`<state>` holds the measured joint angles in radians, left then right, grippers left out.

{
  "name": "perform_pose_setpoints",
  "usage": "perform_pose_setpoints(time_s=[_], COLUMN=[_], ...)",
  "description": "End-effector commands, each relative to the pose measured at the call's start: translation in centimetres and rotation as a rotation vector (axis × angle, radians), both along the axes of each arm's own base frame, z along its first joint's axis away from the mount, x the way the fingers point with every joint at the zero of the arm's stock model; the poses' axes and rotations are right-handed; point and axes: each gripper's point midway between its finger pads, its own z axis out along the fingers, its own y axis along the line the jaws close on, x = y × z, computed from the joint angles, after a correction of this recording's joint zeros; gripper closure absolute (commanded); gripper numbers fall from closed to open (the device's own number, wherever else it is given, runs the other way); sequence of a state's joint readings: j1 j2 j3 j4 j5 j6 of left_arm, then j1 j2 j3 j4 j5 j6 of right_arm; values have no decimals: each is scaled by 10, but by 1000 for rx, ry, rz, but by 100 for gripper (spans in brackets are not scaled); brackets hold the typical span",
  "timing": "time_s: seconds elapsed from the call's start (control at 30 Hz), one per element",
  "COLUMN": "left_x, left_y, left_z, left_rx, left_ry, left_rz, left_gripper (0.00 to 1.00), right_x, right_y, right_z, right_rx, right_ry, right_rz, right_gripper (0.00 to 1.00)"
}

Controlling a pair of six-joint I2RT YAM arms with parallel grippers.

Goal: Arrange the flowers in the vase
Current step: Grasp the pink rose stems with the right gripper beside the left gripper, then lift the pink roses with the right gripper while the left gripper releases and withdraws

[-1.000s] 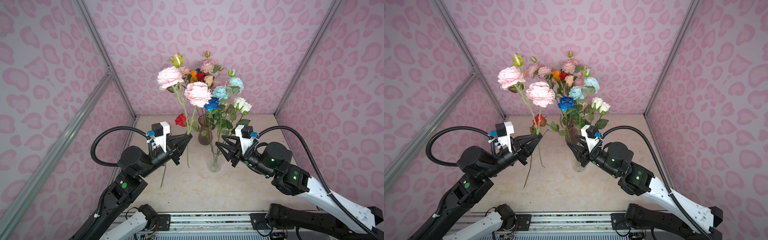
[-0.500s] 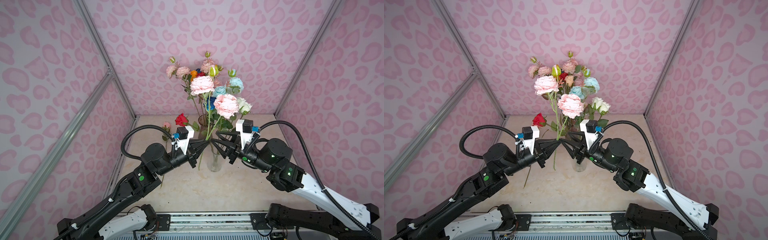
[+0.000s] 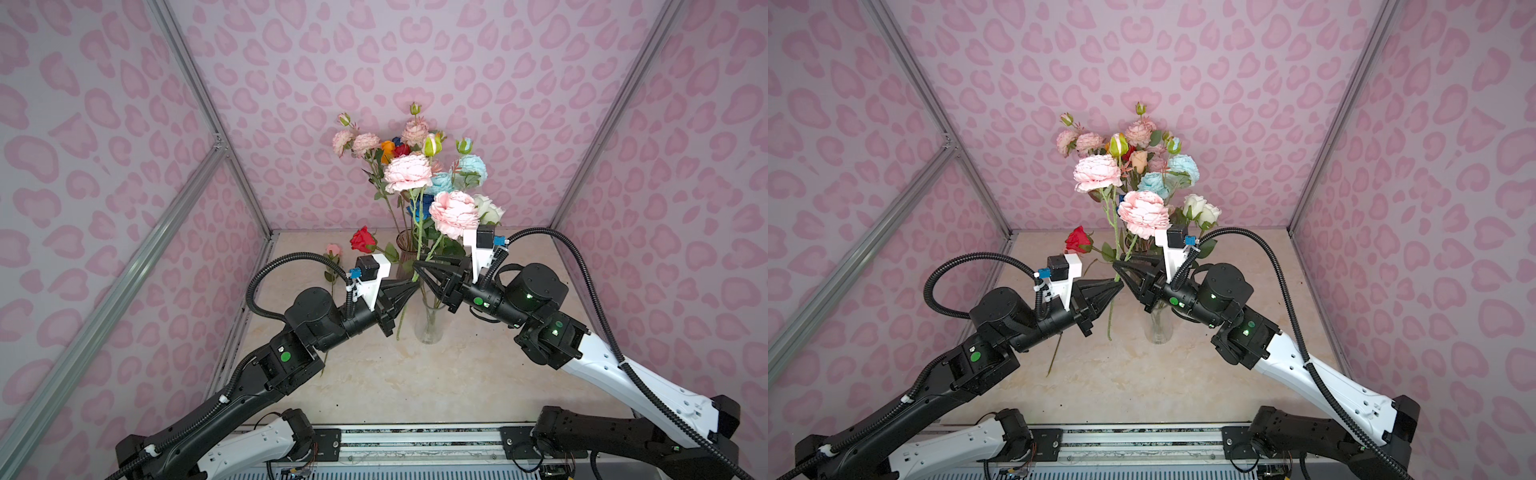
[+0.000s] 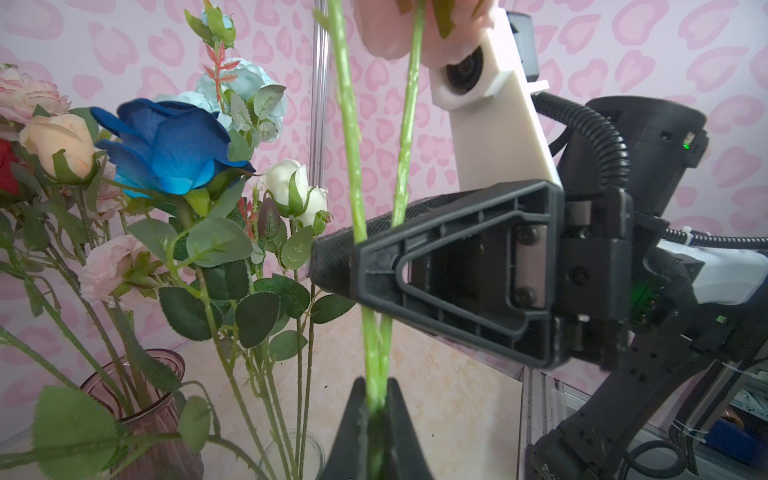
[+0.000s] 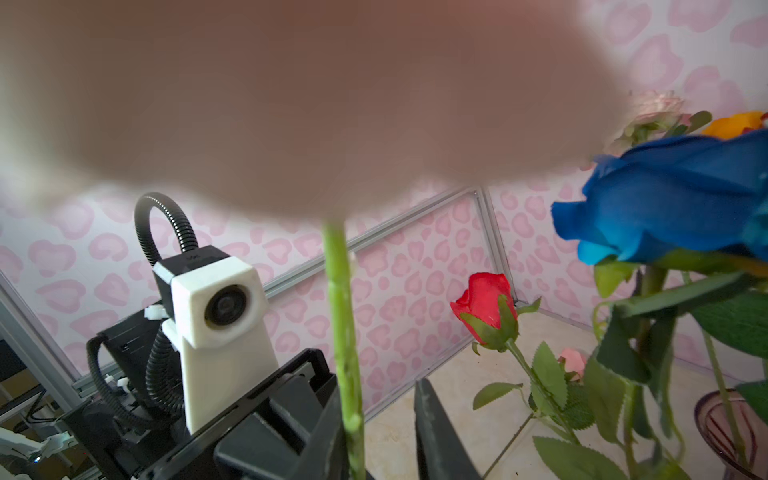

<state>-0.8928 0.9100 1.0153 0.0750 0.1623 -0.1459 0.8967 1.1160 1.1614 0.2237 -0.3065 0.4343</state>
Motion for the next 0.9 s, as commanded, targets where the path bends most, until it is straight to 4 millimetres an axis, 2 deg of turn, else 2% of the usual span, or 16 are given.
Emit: perform_pose_setpoints(time_s=[0.0, 0.07, 0.13, 0.23, 0.37, 0.4, 0.5, 0.67, 0.77, 0.87], left_x=[-2, 0, 1, 4, 9, 11, 14, 14, 23, 34], left_y=[2, 3, 3, 3, 7, 11, 29, 65, 97, 138], left_z=[8, 8, 8, 6, 3, 1, -4, -31, -52, -79], left_rx=[-16, -16, -16, -16, -8, -12, -38, -73, -112, -147], left_ry=[-38, -36, -32, -20, -4, 4, 17, 57, 106, 170], left_rz=[1, 10, 17, 29, 67, 90, 165, 296, 448, 667], left_gripper=[97, 97, 96, 85, 65, 65, 53, 53, 53, 53], right_x=[-4, -5, -5, -3, 0, 1, 1, -1, -1, 0], right_y=[3, 4, 4, 0, -2, -3, -9, -26, -39, -57], right_z=[9, 9, 8, 8, 8, 8, 12, 19, 21, 21], right_rx=[36, 36, 34, 34, 13, 5, -21, -65, -93, -131], right_ry=[-6, -3, -3, -5, -13, -18, -40, -86, -116, -151], right_rz=[36, 41, 42, 20, -7, -17, -49, -116, -169, -249], right_gripper=[86, 93, 96, 99, 100, 100, 100, 100, 100, 100])
